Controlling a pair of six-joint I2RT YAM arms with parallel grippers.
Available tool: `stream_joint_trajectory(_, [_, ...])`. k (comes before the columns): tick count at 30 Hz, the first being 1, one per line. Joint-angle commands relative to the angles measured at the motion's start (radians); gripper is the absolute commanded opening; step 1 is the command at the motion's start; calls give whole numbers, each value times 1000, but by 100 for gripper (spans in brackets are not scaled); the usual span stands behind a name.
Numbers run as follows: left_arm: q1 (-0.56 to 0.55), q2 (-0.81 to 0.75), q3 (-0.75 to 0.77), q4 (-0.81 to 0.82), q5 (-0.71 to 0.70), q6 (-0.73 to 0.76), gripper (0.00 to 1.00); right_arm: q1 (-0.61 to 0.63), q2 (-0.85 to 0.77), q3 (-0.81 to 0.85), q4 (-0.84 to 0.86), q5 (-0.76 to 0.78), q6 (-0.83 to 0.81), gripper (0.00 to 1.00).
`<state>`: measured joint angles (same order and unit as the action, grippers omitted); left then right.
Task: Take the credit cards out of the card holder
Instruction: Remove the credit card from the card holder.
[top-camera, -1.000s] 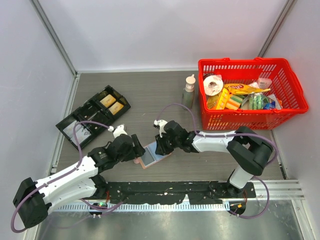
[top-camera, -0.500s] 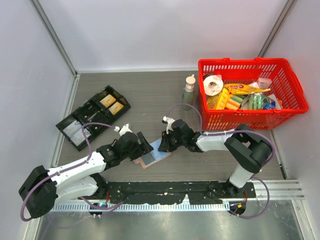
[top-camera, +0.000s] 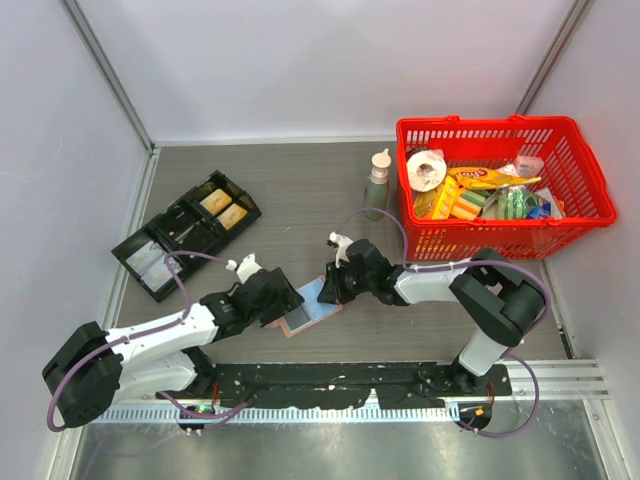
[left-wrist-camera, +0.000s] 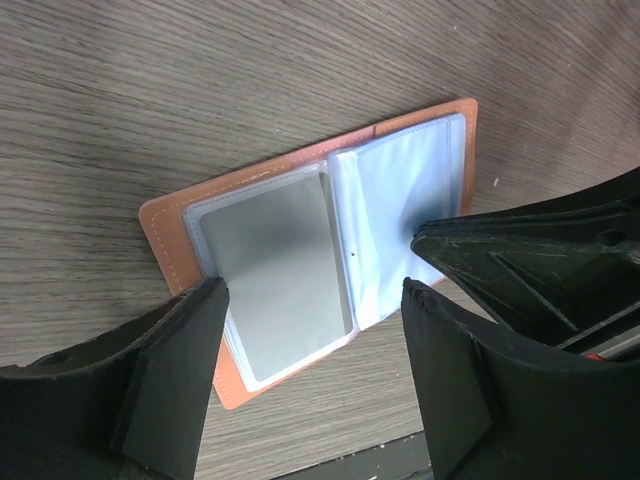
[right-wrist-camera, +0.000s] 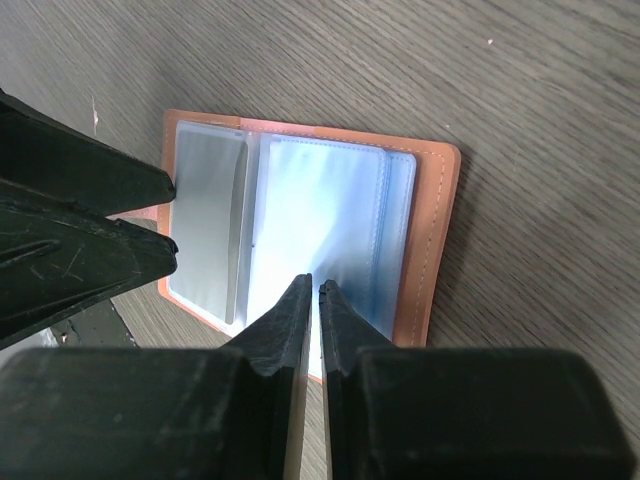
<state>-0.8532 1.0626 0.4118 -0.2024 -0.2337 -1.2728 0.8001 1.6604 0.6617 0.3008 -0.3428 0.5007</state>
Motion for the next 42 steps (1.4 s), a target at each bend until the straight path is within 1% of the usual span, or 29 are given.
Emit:
stream_joint_trajectory(1, [-24,20,42,-106,-114,7,75,-16,-10,-31,-54,54,-21,13])
stream_joint_trajectory(7, [-30,25,61,-117,-139,23,75,-19,-5,-34,-48,48,-19,13])
stream_joint_trajectory(12, [-33,56,67,-80,-119,35,73,-21,-10,-36,-48,48,-17,13])
stream_joint_trajectory(20, [-50,97,104,-14,-84,58,64,-21,-2,-36,-40,39,-14,13])
stream_joint_trajectory(24, [-67,80,154,-3,-76,84,59,-19,-1,-40,-32,36,-11,13])
stream_joint_trajectory(27, [-83,77,183,30,-44,107,56,-21,1,-40,-28,33,-11,13])
stream_joint_trajectory(35, [-93,100,223,83,-9,127,53,-29,-10,-48,-17,24,-4,13])
stream_joint_trajectory(42, [-93,181,242,92,1,139,53,-33,-39,-57,-6,24,1,13])
